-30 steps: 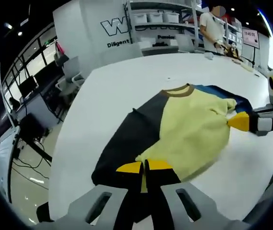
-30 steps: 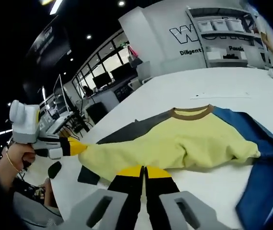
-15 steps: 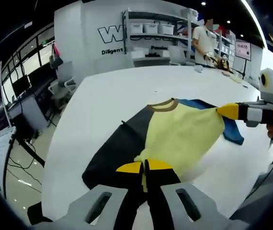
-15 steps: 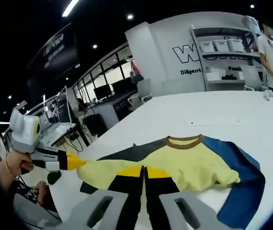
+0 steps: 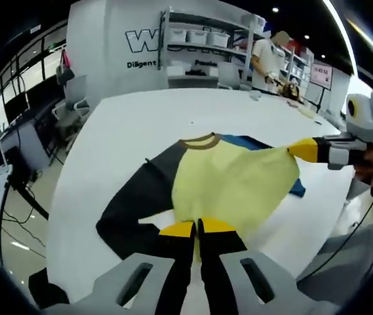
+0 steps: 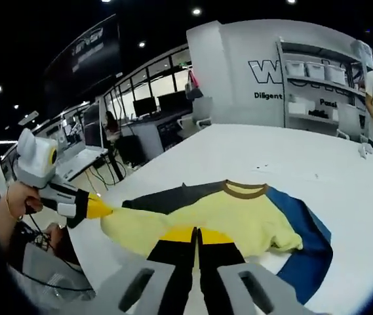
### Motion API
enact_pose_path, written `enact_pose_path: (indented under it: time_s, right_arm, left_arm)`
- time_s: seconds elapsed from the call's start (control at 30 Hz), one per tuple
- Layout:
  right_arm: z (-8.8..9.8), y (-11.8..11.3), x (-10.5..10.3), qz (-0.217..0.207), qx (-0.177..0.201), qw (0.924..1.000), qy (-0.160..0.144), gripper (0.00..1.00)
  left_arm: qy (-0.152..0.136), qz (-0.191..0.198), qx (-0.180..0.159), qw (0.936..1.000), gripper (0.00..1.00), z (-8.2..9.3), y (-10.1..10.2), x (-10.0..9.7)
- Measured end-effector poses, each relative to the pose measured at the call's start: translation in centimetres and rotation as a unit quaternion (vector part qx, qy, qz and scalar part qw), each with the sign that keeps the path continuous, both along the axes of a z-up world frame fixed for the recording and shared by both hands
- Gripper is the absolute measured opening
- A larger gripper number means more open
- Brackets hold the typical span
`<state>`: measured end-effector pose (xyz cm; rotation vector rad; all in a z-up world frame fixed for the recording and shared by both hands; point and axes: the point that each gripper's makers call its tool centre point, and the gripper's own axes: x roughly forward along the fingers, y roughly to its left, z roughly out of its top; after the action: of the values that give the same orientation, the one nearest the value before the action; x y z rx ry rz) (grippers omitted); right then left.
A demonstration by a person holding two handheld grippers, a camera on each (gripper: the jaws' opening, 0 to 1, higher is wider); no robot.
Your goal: Fold the garment on the visible template until the final outline fits inside the template.
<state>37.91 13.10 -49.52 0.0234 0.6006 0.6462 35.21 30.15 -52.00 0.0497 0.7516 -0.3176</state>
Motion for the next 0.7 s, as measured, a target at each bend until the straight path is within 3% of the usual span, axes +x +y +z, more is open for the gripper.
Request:
enact_pose_path:
  time_s: [0.27,0.3,0.53,0.7]
  right_arm:
    - [-2.8,0.0,-3.7,0.036,-0.028,0.997,0.062,0.0]
    - [-3.4,-0.2,-4.3,0.047,-0.048,0.9954,0.068,0.0]
    - [-5.1,-0.3,-6.8,0.073,-0.083,0.9888,0.1,0.0]
    - [-5.1,-0.3,-8.0,0.089,-0.1,0.9851,0.108,0.0]
  left_arm:
    - [0.081,-0.023,0.042,0.9956,0.06,-3.2,0.0,-3.9]
    - [0.086,-0.027,0.045,0.995,0.06,-3.5,-0.2,-4.2]
    - [0.128,-0.032,0.06,0.9894,0.06,-5.1,-0.3,-6.4]
    - [0.141,-0.033,0.063,0.9875,0.06,-6.0,-0.4,-7.2]
